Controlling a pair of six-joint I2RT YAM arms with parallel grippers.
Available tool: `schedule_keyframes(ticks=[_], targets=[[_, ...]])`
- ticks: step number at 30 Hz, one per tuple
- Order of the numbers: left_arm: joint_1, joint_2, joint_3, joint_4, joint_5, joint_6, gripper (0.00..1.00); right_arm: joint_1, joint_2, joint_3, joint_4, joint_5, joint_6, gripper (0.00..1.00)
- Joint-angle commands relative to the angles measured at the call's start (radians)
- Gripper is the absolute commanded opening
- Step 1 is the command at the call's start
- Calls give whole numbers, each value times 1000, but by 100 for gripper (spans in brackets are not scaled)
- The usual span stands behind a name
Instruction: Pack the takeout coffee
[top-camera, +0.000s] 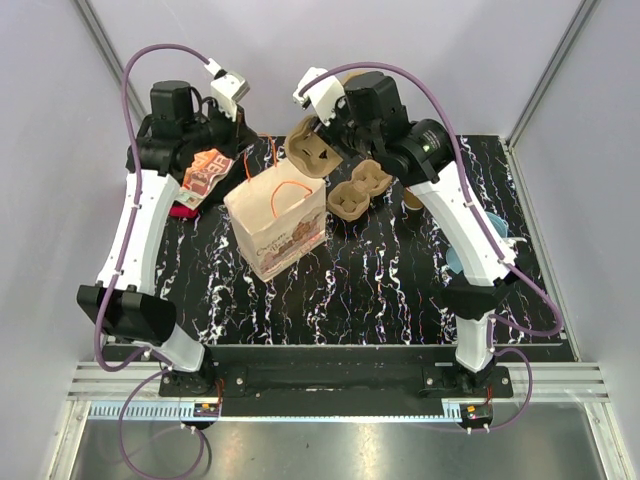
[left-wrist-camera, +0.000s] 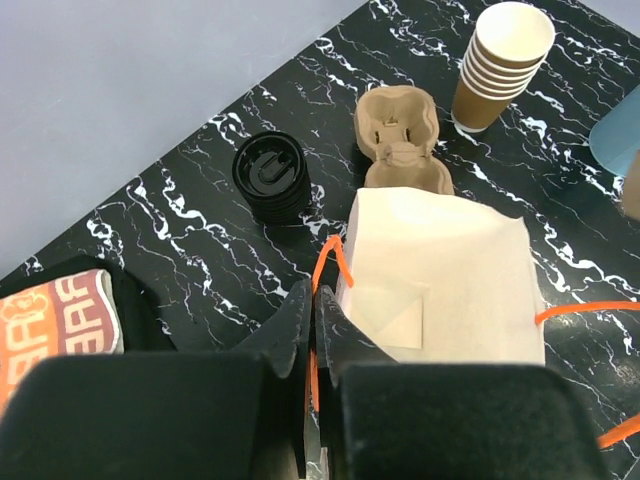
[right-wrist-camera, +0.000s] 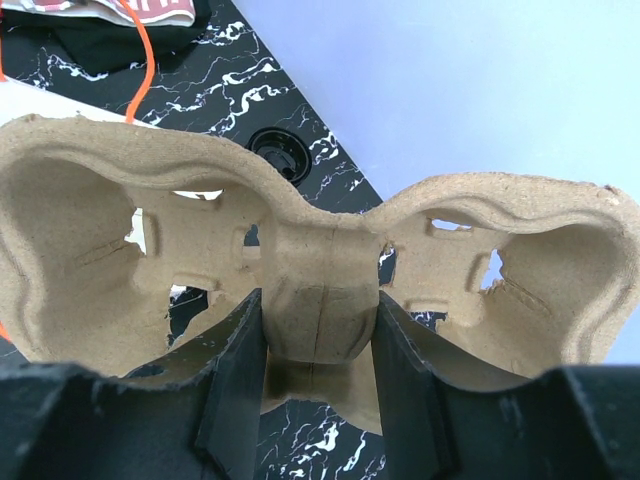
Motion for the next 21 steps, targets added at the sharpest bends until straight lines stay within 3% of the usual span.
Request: schedule_keyframes(ticks=[1, 5, 11, 21], targets=[[-36, -70, 1, 15, -47, 10, 0, 22, -34, 12, 27, 34, 9, 48], [-87, -87, 8, -12, -285, -61, 0, 35, -31, 22, 30, 74, 2, 48], [-136, -125, 0, -41, -454, -166, 0, 45, -21, 19, 69, 131, -14, 48], [-174, -149, -3, -83, -506, -294, 0, 87, -4, -44, 118, 163, -73, 49]])
